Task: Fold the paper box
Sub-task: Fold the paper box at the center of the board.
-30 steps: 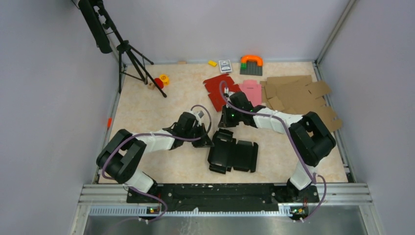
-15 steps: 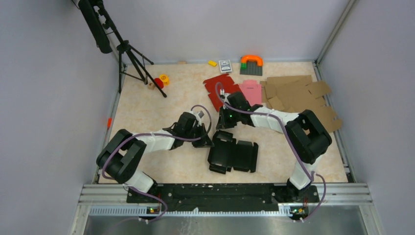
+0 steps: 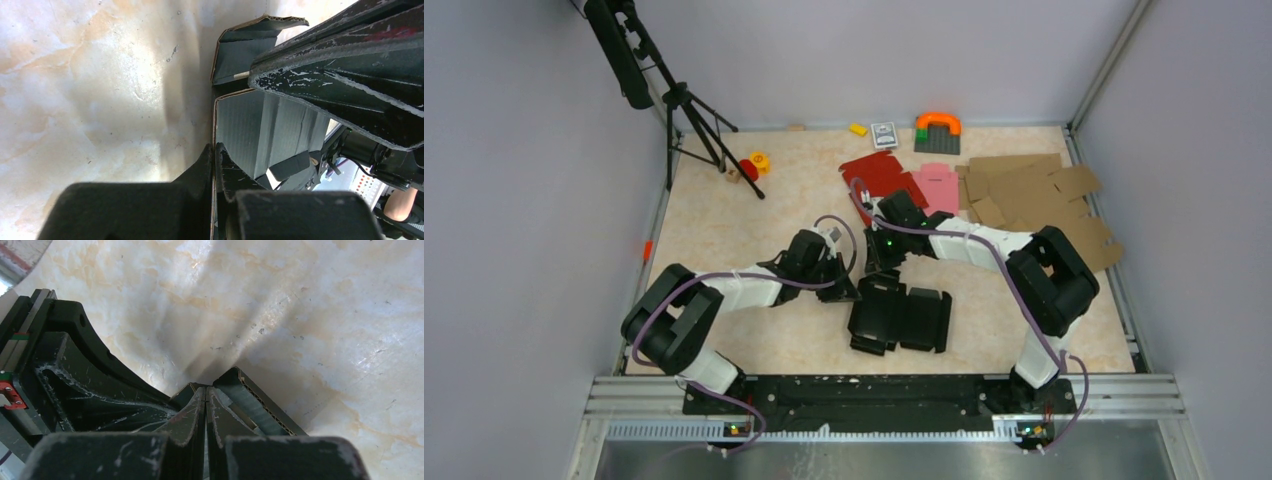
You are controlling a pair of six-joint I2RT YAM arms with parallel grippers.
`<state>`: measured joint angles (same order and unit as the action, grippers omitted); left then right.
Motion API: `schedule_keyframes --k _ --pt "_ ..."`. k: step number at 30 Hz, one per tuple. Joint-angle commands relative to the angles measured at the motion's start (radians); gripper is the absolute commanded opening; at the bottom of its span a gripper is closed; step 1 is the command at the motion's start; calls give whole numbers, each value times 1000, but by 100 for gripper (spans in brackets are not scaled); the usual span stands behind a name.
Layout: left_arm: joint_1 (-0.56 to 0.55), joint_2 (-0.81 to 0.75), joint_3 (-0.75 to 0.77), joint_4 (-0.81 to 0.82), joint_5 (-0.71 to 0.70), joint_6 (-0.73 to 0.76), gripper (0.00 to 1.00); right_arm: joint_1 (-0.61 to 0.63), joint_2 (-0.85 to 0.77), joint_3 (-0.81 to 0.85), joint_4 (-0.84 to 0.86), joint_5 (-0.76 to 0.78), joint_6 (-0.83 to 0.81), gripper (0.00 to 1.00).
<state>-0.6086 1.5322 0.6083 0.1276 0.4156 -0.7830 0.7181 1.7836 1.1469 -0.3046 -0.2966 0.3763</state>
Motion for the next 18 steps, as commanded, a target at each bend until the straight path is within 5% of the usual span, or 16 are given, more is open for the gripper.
schedule_keyframes --k 1,18 --pt "-3 -20 9 25 -25 6 0 11 -32 -6 -13 -10 -9 0" --pt "-4 -15 8 39 -28 -2 0 15 -99 -149 132 -141 103 0"
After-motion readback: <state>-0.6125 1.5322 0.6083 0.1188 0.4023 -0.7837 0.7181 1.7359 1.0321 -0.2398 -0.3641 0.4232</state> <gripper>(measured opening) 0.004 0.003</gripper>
